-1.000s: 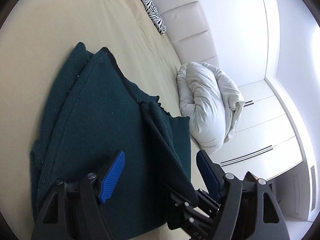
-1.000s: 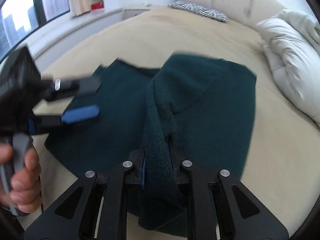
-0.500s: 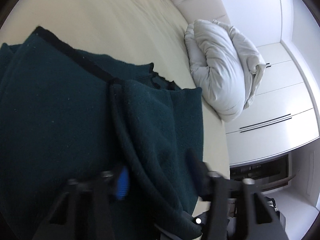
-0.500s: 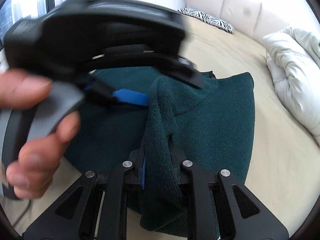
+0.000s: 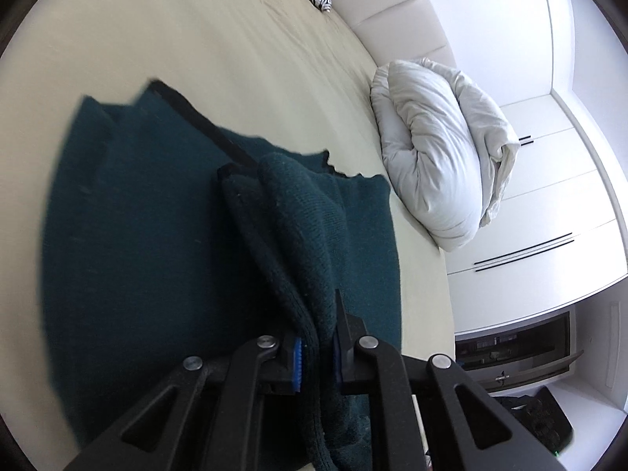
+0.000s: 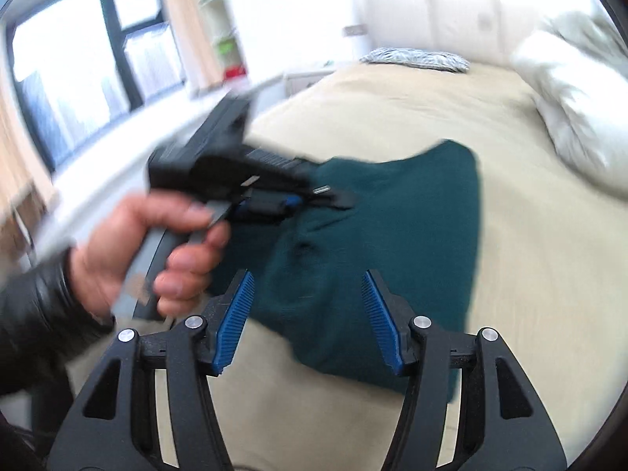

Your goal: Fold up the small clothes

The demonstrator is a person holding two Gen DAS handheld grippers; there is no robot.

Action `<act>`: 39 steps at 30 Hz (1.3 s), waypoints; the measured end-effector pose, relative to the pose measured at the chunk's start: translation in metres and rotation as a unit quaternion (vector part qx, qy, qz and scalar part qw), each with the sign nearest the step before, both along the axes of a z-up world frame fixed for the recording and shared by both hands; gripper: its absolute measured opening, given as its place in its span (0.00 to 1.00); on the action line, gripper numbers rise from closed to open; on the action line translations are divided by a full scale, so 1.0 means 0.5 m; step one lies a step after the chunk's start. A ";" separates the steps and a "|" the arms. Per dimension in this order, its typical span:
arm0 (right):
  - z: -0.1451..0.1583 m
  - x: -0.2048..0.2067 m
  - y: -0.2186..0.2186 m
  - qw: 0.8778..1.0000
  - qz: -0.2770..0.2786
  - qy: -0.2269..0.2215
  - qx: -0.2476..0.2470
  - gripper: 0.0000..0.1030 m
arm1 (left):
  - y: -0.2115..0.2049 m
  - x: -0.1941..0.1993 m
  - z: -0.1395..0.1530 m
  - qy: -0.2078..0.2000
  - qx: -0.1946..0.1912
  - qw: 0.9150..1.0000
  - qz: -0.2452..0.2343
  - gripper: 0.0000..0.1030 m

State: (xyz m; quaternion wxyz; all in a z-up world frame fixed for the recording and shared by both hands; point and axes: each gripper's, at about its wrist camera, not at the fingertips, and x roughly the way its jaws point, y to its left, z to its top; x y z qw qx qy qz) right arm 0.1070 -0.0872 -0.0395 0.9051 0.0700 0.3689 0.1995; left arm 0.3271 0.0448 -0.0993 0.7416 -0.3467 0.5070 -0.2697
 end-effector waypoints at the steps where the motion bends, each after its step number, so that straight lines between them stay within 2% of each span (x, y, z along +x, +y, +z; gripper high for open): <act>1: -0.003 0.005 -0.011 1.000 -0.014 0.002 0.000 0.54 | 0.020 -0.002 0.005 -0.002 -0.001 1.000 0.003 0.12; 4: -0.029 0.029 -0.016 0.999 -0.027 0.026 -0.008 0.54 | 0.076 -0.004 0.018 -0.005 0.006 1.000 0.015 0.12; 10: -0.098 0.066 0.091 0.997 0.037 0.042 -0.061 0.54 | 0.164 0.005 0.000 0.013 0.010 0.999 0.037 0.11; 15: -0.114 0.062 0.176 0.992 0.078 0.038 -0.088 0.54 | 0.188 0.009 -0.011 0.012 0.009 0.999 0.042 0.11; 18: -0.131 0.095 0.186 0.992 0.088 0.049 -0.078 0.54 | 0.200 0.010 -0.029 0.020 0.003 0.998 0.053 0.11; 21: -0.149 0.091 0.200 0.992 0.097 0.059 -0.055 0.54 | 0.221 0.008 -0.063 0.036 -0.006 0.997 0.066 0.13; 24: -0.161 0.080 0.218 0.991 0.104 0.052 -0.062 0.54 | 0.227 -0.003 -0.068 0.034 -0.007 0.996 0.085 0.15; 27: -0.167 0.069 0.215 0.991 0.102 0.042 -0.070 0.56 | 0.235 -0.025 -0.019 0.001 0.045 0.993 0.109 0.18; 29: -0.160 0.073 0.204 0.992 0.100 0.042 -0.068 0.56 | 0.244 -0.046 0.029 -0.034 0.065 0.989 0.130 0.18; 31: -0.157 0.070 0.195 0.992 0.099 0.042 -0.067 0.56 | 0.224 -0.065 0.081 -0.078 0.086 0.986 0.120 0.18; 33: -0.154 0.067 0.181 0.992 0.098 0.047 -0.058 0.56 | 0.171 -0.076 0.112 -0.107 0.123 0.983 0.080 0.18; 36: -0.149 0.064 0.169 0.993 0.101 0.061 -0.024 0.57 | 0.102 -0.087 0.104 -0.116 0.174 0.977 0.035 0.18; 39: -0.136 0.037 0.114 0.992 0.104 0.066 -0.002 0.57 | 0.098 -0.091 0.053 -0.089 0.189 0.978 0.028 0.18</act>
